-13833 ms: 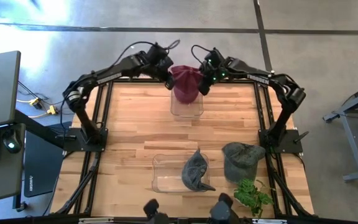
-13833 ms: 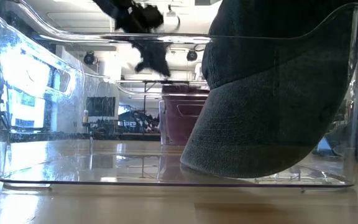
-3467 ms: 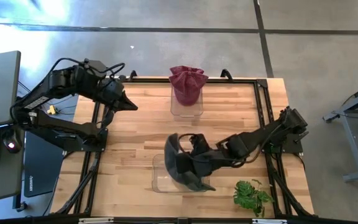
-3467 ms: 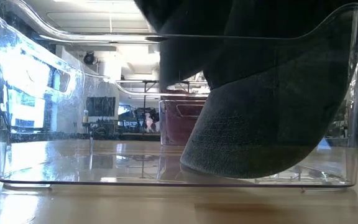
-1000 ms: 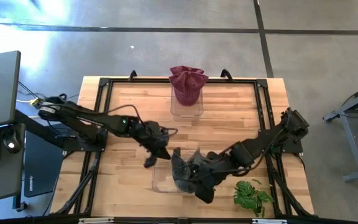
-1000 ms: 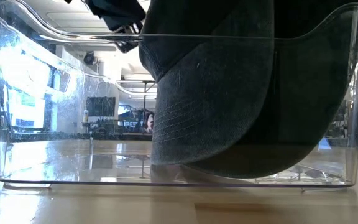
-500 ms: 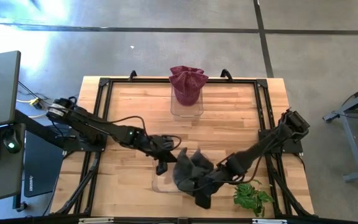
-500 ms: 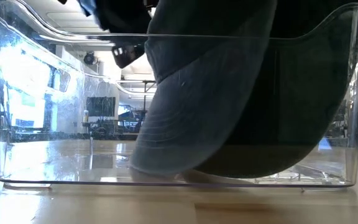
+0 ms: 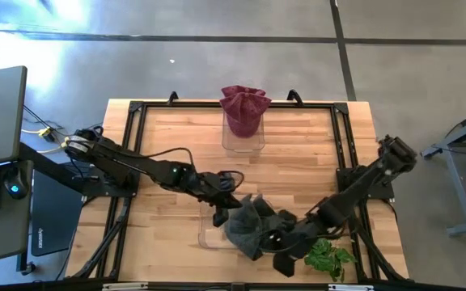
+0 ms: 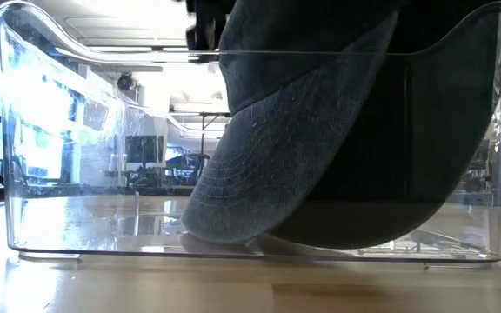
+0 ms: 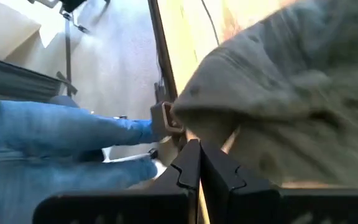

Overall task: Pick & Place hat
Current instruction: Put the black cap into the bottom transparent bin, then adjust the bottom transparent bin, then return to home position

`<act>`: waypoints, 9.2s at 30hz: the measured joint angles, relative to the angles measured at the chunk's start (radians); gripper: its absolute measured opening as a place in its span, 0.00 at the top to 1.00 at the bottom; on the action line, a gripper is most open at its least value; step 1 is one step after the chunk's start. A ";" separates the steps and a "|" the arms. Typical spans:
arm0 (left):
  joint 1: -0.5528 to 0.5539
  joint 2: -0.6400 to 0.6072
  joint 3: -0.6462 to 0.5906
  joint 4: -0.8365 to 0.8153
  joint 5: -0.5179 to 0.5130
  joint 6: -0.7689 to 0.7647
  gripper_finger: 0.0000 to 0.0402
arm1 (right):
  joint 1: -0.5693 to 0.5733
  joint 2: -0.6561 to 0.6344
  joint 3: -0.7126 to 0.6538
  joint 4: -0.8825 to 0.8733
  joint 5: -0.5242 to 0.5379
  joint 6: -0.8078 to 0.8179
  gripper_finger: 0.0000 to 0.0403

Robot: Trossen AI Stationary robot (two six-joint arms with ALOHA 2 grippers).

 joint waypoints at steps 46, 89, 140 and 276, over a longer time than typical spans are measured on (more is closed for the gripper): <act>0.043 0.181 0.431 -0.921 -0.130 -0.180 1.00 | -0.162 -0.294 -0.256 -0.563 0.019 0.495 1.00; 0.031 0.093 0.260 -1.047 -0.239 -0.396 1.00 | -0.204 -0.290 -0.647 0.215 0.032 0.409 1.00; -0.170 0.037 0.093 -0.671 -0.058 -0.391 1.00 | -0.153 -0.491 -0.646 0.020 0.117 0.458 1.00; 0.450 -1.465 -1.145 0.366 0.498 0.319 1.00 | -0.864 -1.601 -1.375 0.575 -0.147 -0.823 1.00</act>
